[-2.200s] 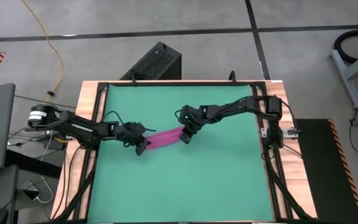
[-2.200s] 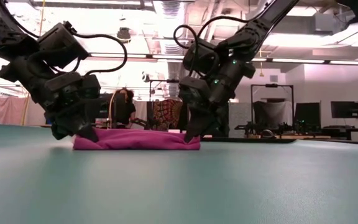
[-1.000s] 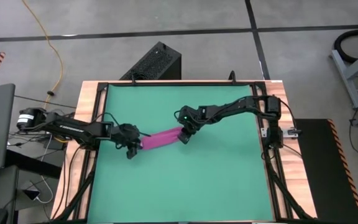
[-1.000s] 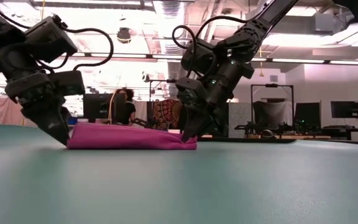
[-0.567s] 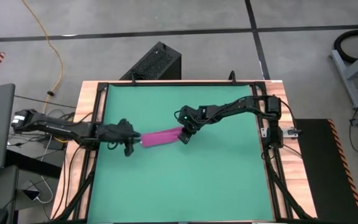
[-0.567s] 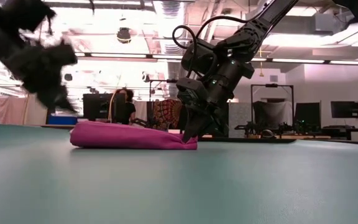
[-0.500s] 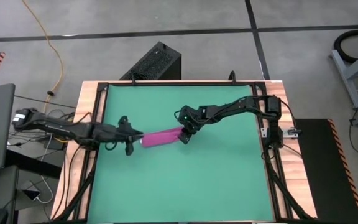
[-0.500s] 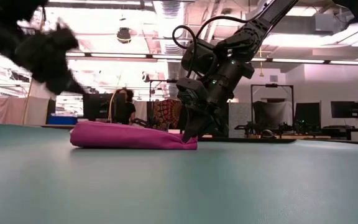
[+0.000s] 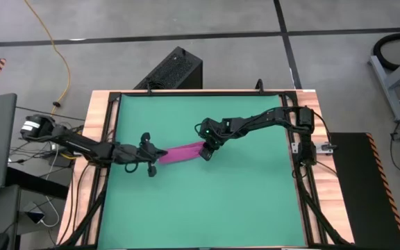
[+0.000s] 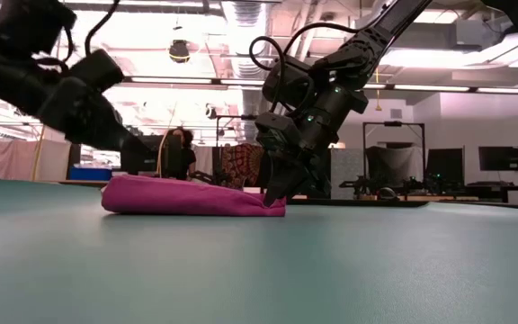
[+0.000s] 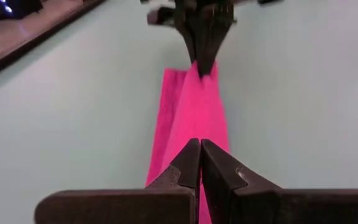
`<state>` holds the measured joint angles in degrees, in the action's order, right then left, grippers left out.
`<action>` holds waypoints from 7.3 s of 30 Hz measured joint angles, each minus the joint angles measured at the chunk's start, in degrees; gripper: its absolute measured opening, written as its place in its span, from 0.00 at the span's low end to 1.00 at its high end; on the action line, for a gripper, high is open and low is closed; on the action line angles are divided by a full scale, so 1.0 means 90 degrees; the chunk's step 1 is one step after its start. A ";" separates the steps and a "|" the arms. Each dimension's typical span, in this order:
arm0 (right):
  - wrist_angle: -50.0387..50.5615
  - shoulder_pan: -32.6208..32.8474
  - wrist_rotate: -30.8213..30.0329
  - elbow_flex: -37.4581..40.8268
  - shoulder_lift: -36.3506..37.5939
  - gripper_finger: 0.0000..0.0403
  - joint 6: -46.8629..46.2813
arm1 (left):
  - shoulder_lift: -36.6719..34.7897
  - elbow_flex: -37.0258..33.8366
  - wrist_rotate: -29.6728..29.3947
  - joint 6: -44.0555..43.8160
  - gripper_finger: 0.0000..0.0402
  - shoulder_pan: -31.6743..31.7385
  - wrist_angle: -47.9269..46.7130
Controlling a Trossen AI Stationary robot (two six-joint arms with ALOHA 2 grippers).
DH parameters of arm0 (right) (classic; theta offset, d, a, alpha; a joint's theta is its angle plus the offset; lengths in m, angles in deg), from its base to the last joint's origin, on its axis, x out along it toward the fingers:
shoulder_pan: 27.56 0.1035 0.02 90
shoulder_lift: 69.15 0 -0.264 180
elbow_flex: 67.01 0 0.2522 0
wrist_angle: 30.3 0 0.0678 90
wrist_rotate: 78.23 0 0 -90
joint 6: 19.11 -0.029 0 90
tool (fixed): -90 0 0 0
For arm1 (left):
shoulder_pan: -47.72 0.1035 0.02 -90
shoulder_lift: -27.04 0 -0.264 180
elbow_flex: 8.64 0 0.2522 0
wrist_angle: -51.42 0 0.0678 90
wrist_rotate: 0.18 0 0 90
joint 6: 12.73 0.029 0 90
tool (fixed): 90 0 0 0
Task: Roll towel
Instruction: Roll the pink towel
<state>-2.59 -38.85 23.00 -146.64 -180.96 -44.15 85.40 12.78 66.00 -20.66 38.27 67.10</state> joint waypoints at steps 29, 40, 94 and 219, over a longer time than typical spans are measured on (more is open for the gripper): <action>-0.0472 0.0051 -0.0279 0.0034 0.0307 0.21 0.0235 | 0.2582 0.0022 0.0230 -0.0285 0.00 0.0391 0.0501; -0.0380 -0.0004 -0.1107 0.0025 0.1071 0.33 0.0725 | 0.2747 0.0024 0.0363 -0.0320 0.00 0.0401 0.0482; -0.5529 0.0541 -0.0788 0.1622 0.0629 0.25 0.2823 | 0.2757 0.0012 0.2195 0.0505 0.00 0.1220 0.0654; -0.6385 0.1217 -0.1907 0.2064 -0.0497 0.25 0.1613 | 0.4802 -0.0430 0.0130 -0.0701 0.00 0.0151 0.5069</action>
<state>-60.05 -27.90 5.83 -128.06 -185.43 -29.63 128.62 8.91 67.17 -26.96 39.62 112.72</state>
